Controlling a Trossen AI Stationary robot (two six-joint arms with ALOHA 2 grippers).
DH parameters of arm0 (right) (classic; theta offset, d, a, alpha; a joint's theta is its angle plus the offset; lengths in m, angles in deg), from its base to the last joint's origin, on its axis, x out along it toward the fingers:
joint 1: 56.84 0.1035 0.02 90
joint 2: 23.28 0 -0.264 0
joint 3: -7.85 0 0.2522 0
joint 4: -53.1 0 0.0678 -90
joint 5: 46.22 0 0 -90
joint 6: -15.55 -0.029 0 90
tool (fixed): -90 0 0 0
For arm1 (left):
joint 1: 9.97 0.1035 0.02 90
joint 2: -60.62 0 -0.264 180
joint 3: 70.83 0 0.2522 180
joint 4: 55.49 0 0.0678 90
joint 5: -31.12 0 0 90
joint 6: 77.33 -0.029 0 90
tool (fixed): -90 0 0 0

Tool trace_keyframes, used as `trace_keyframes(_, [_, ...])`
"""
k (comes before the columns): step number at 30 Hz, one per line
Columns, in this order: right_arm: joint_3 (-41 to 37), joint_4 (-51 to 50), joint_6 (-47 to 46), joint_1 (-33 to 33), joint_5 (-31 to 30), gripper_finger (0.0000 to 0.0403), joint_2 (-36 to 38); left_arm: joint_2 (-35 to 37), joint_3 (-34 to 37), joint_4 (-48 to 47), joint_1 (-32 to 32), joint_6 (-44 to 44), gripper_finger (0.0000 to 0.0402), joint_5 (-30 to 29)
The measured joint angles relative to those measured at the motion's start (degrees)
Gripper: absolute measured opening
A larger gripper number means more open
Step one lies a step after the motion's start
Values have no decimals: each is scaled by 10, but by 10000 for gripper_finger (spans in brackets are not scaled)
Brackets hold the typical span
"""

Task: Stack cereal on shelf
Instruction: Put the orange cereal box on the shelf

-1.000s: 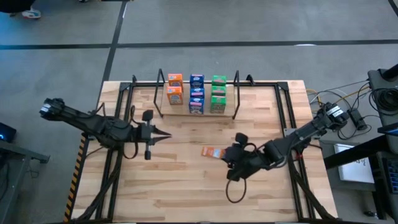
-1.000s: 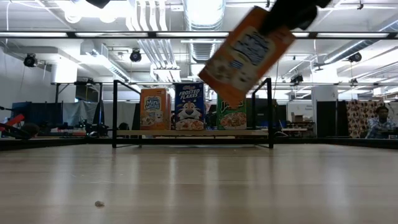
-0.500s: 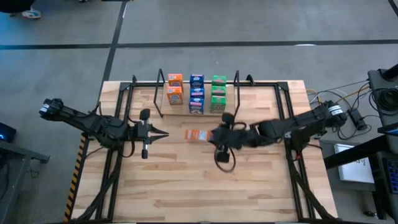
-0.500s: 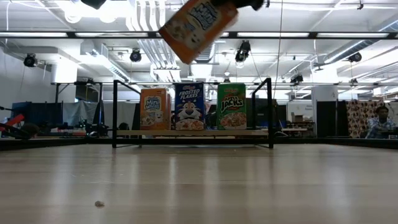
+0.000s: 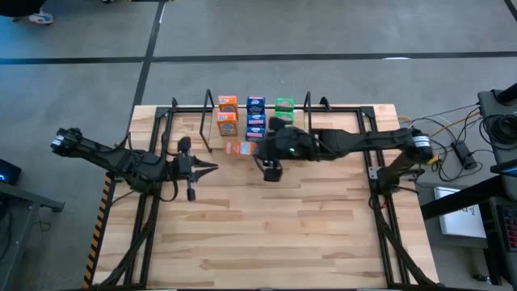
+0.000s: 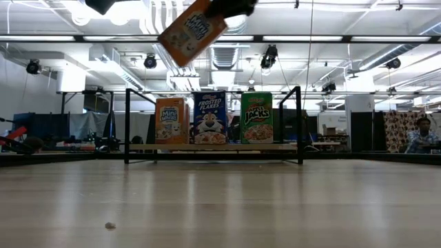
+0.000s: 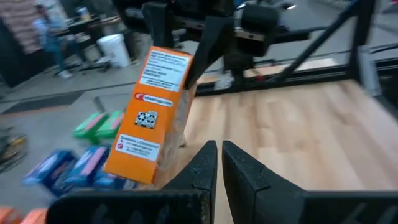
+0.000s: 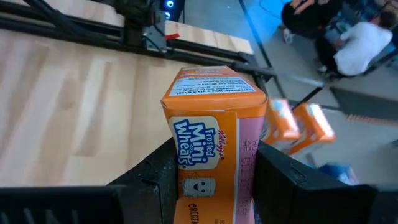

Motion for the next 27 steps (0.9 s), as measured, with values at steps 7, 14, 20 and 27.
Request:
trace_keyframes(7, [119,-56,67,-42,0,148,-105,21,-13,-7,0,-36,8,-85])
trace_keyframes(14, [245,-137,101,-70,0,148,-204,74,-34,-6,0,-98,8,-90])
trace_keyframes(20, [335,-171,124,-79,0,148,-276,116,-30,-7,0,-108,8,-90])
trace_keyframes(27, [399,-213,119,-81,1,148,-344,137,-24,-7,0,-109,8,-90])
